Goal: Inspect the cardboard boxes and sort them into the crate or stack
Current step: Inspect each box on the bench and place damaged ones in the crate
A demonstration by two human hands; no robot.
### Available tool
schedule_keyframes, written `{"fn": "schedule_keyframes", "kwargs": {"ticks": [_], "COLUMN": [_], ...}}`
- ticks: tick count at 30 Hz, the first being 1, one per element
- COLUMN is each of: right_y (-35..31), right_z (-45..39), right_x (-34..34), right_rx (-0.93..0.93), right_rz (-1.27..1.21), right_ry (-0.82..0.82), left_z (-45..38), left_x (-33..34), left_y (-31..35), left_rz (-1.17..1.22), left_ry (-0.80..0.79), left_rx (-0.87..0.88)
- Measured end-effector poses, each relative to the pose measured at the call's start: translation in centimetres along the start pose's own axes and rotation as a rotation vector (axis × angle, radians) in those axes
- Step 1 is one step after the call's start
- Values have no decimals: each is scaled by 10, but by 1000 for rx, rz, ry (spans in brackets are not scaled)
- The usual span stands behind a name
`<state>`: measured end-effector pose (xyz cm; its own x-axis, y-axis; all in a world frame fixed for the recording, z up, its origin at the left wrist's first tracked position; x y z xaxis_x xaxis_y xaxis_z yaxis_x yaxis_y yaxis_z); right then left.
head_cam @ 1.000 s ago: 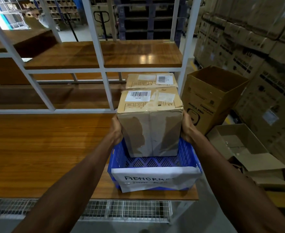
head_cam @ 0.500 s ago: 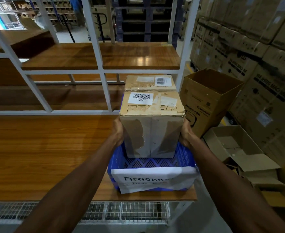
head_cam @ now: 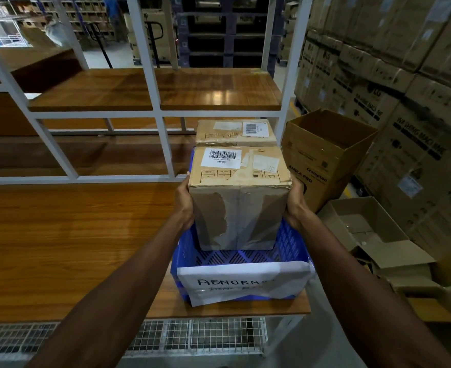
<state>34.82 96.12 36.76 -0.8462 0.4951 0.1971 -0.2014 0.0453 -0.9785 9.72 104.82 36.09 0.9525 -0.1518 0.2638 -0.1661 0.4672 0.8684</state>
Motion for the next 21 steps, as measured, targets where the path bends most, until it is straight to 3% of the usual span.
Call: {"fn": "schedule_keyframes", "kwargs": {"ticks": [21], "right_y": [-4], "right_z": [-2], "right_x": [10], "right_rx": [-14], "right_rz": [-1], "right_ry": [87], "left_z": [4], "left_x": [8], "left_y": [4], "left_rz": [42], "left_ry": [-30], "left_rx": [38]}}
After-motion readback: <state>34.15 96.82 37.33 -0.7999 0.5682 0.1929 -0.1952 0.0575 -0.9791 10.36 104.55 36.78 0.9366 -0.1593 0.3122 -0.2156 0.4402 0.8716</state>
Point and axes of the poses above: each hand's wrist, its own z-axis away from the middle knuckle, its own x-axis out of the palm, y = z × x, the point moved 2 cm from there along -z, towards the middle knuckle, and after that the axes turned 12 degrees about -x, right-handed, at the moved point
